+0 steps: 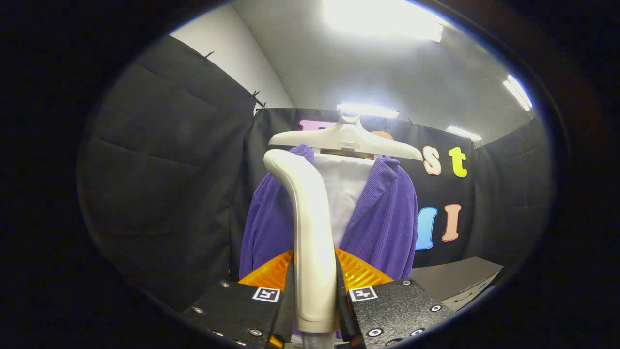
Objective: Iron the clothes twice with a garment steamer, once on the left side and once on the right side.
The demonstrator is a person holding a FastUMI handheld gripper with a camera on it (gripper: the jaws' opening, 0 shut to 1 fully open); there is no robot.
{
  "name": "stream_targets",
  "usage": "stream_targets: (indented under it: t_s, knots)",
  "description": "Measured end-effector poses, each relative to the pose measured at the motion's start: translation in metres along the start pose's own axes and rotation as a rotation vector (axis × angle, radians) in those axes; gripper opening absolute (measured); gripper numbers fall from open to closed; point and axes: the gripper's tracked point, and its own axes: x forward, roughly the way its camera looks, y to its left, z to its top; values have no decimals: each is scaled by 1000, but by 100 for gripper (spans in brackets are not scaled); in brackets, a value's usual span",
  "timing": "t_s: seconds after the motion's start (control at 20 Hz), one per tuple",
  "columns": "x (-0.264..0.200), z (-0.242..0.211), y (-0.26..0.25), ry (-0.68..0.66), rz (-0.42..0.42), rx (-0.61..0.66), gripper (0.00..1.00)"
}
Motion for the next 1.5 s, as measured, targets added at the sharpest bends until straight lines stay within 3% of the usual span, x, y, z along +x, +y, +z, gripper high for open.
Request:
stream_targets:
  t_s: [0.3, 0.85, 1.05, 1.5]
  knots:
    - [9, -39, 6, 36, -61, -72, 37]
    - [-11, -123, 16, 122, -38, -122, 37]
    - [-23, -162, 29, 232, 25, -78, 38]
    - [-53, -238, 22, 324, 43, -128, 38]
